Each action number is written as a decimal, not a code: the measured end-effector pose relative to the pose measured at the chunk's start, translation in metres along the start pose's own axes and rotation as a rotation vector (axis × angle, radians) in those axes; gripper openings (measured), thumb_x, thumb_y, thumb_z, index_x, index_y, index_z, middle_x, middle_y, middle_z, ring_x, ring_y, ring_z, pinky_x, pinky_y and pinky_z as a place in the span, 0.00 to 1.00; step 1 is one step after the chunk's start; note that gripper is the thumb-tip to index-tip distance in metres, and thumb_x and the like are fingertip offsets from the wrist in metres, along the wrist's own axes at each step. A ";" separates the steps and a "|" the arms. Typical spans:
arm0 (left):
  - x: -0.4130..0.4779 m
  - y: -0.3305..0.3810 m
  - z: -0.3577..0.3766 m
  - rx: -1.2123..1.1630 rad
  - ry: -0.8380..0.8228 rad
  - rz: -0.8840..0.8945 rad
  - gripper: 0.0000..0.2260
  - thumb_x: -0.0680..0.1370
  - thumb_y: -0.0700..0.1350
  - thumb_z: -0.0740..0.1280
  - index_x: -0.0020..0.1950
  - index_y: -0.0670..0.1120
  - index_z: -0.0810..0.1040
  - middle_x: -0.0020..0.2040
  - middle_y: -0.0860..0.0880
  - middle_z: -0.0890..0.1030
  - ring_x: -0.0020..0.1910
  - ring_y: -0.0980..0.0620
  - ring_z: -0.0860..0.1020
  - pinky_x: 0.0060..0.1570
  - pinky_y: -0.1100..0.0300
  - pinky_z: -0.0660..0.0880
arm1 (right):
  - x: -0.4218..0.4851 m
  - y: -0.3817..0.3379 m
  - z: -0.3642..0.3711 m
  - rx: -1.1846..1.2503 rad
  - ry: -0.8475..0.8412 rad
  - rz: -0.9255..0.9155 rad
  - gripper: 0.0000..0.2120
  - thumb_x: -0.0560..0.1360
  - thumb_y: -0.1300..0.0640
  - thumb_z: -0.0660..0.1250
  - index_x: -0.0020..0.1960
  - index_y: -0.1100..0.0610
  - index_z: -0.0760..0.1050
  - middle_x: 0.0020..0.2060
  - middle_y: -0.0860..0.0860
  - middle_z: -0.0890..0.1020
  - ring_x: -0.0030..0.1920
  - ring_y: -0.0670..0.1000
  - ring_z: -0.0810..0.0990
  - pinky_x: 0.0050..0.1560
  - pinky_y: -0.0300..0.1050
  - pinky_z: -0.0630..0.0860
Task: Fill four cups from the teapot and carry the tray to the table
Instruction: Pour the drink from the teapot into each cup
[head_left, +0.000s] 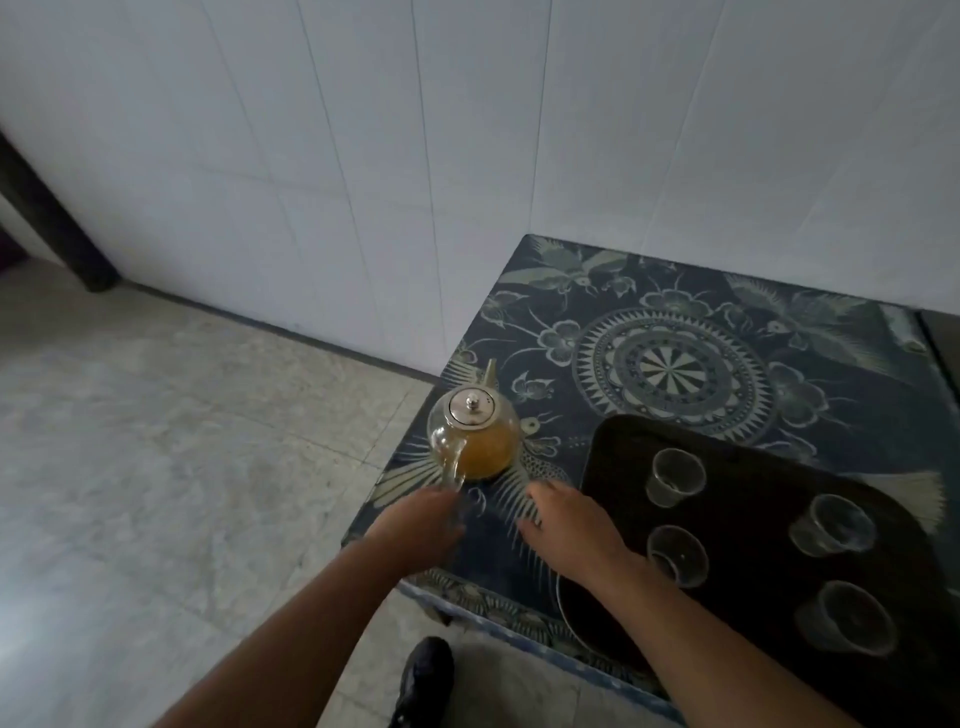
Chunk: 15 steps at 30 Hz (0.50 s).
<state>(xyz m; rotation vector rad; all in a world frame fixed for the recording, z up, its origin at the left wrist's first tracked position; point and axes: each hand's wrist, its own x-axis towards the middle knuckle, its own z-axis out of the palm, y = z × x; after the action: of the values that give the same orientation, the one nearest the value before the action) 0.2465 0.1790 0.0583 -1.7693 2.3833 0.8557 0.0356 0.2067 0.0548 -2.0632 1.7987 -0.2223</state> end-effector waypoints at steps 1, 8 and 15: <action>0.006 -0.011 -0.003 0.002 -0.020 0.009 0.11 0.82 0.46 0.63 0.62 0.49 0.80 0.56 0.50 0.81 0.52 0.53 0.79 0.55 0.56 0.78 | 0.008 -0.005 0.006 0.017 -0.009 0.022 0.14 0.79 0.46 0.63 0.60 0.53 0.73 0.54 0.50 0.78 0.52 0.51 0.79 0.48 0.48 0.78; 0.065 -0.067 -0.041 0.030 -0.064 0.065 0.06 0.82 0.47 0.64 0.51 0.51 0.81 0.47 0.52 0.83 0.47 0.52 0.82 0.53 0.54 0.81 | 0.047 -0.045 0.029 0.204 -0.042 0.168 0.14 0.77 0.47 0.66 0.60 0.52 0.75 0.52 0.47 0.80 0.52 0.47 0.79 0.52 0.46 0.78; 0.119 -0.089 -0.064 -0.056 0.005 0.089 0.08 0.82 0.44 0.65 0.55 0.46 0.83 0.50 0.50 0.84 0.48 0.52 0.81 0.54 0.55 0.80 | 0.058 -0.071 0.052 0.469 0.014 0.345 0.14 0.76 0.49 0.68 0.60 0.49 0.76 0.52 0.41 0.79 0.53 0.39 0.77 0.53 0.40 0.79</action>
<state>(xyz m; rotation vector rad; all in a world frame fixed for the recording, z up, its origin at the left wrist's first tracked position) 0.3031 0.0295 0.0341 -1.6972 2.4816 0.9379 0.1293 0.1667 0.0280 -1.4134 1.8584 -0.5036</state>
